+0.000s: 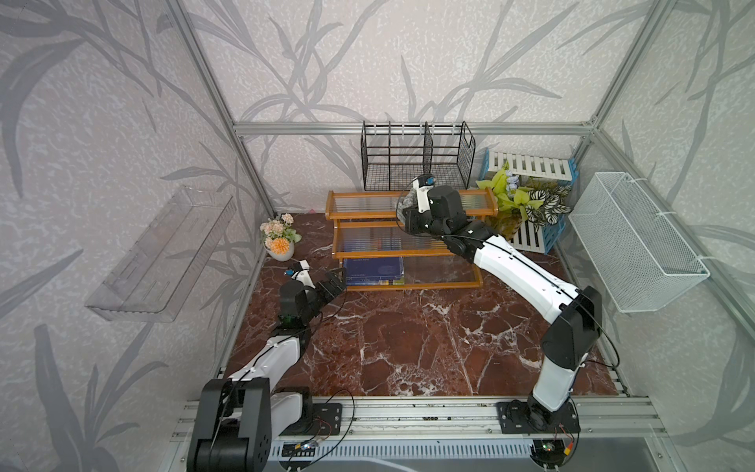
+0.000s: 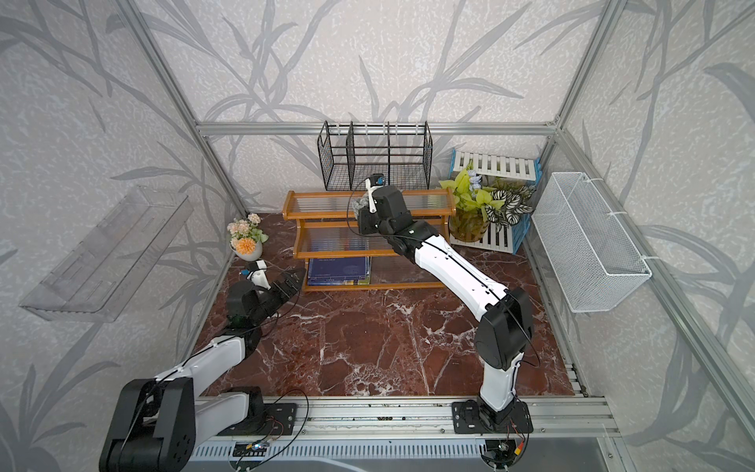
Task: Wipe the bookshelf clean with a cloth
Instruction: Wipe the dust from the shelf.
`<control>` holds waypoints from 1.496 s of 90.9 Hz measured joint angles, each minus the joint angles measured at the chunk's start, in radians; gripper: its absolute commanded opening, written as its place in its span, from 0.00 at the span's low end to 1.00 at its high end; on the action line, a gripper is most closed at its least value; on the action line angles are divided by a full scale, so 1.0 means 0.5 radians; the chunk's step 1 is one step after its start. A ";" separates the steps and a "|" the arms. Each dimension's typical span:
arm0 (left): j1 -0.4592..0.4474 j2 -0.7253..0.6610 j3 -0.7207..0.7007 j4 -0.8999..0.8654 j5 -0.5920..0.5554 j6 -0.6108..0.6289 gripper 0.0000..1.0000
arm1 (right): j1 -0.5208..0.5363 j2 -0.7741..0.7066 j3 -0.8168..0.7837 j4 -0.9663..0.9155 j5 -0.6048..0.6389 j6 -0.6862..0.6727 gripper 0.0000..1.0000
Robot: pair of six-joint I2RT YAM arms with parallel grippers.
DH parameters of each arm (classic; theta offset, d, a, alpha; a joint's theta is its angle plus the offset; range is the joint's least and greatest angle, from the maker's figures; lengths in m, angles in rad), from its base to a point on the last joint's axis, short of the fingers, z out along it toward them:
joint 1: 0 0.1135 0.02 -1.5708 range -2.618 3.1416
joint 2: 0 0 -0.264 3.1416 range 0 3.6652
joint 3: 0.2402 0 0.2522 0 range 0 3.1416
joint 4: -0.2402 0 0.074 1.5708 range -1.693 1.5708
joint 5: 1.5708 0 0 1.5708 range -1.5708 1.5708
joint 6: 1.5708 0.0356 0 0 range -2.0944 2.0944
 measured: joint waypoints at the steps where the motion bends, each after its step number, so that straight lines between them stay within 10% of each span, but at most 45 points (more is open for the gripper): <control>1: 0.000 0.000 0.000 0.000 0.000 0.000 1.00 | 0.010 0.000 0.000 0.002 -0.006 -0.013 0.00; 81: -0.008 -0.024 -0.003 -0.009 -0.002 0.000 1.00 | 0.245 -0.509 -0.012 0.253 -0.220 -0.119 0.00; 136: -0.008 -0.049 -0.003 -0.063 -0.005 0.001 1.00 | 0.081 0.301 0.638 0.002 -0.250 0.095 0.00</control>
